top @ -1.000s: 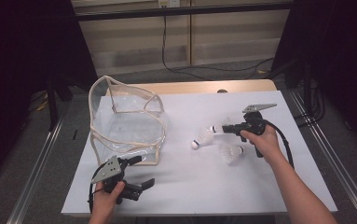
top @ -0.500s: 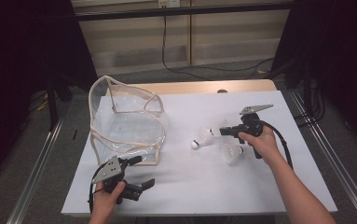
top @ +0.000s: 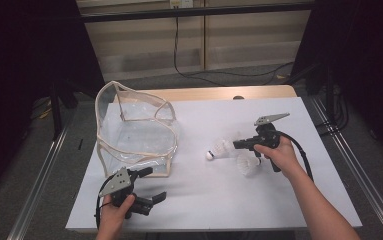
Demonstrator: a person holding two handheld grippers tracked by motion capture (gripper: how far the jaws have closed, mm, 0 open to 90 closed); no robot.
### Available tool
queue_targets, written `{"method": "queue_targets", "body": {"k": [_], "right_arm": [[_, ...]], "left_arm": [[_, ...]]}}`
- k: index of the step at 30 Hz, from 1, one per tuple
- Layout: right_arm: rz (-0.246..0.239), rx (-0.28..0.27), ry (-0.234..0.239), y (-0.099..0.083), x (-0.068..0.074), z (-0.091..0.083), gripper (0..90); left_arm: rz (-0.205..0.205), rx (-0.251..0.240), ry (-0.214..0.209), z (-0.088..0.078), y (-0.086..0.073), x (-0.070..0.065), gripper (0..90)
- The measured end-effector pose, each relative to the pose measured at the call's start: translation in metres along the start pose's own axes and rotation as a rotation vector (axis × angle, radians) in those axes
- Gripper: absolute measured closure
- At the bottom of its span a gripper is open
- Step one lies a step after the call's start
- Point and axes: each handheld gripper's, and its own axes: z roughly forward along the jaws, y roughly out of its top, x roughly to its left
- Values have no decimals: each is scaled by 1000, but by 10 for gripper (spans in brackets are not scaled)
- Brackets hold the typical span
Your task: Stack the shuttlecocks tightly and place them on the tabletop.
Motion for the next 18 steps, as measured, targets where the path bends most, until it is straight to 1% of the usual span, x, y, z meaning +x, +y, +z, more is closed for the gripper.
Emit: {"method": "queue_targets", "body": {"k": [4, 6, 18], "right_arm": [[-4, 3, 9, 0, 0, 1, 900], [-3, 6, 22, -1, 1, 4, 900], [2, 21, 39, -3, -1, 13, 900]], "left_arm": [[-2, 0, 0, 0, 0, 0, 28], [-2, 1, 0, 0, 0, 0, 28], [-1, 5, 0, 1, 0, 0, 28]]}}
